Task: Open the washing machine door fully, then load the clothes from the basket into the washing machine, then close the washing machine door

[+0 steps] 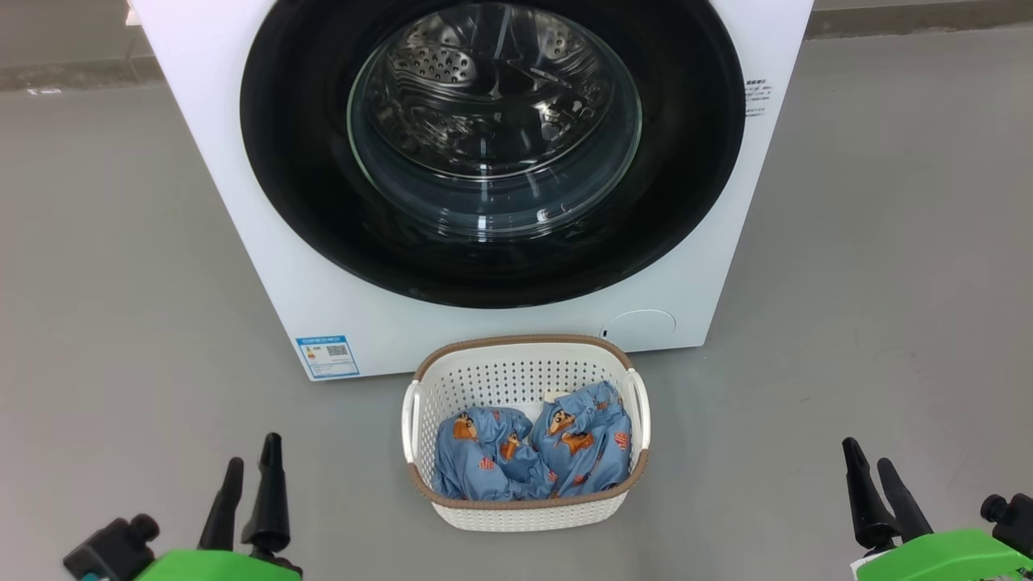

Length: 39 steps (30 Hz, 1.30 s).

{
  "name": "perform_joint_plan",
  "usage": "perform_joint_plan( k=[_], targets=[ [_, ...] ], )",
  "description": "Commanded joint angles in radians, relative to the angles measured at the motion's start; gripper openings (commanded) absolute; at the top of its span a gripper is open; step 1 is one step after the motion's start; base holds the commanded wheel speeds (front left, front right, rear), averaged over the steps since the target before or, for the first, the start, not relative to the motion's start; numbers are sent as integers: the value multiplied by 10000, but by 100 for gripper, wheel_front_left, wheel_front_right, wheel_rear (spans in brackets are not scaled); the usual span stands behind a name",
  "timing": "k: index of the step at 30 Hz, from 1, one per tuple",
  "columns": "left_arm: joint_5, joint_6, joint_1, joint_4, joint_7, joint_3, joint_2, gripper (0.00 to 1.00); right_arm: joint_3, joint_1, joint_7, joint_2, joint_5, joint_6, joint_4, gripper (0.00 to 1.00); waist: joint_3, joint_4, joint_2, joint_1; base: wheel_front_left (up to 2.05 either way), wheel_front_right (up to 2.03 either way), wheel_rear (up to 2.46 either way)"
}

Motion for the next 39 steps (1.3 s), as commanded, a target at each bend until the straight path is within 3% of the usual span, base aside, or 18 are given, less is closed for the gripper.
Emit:
perform_joint_plan(
  k=[1, 12, 39],
  targets=[
    [563, 101, -422, -294, -155, 60, 200, 100, 36, -452, -147, -180, -559, 9, -260, 100, -7, 3, 0, -1, 0, 0, 0],
    [2418, 331, -470, -153, -482, -365, 335, 100, -106, -491, -301, -111, -2592, 10, -333, 100, -48, 45, 0, -1, 0, 0, 0],
    [5243, 556, -750, 407, -1284, -775, 342, 100, 428, -341, -453, 34, -5838, 13, -1096, 100, -142, 165, 0, -1, 0, 0, 0]
  ],
)
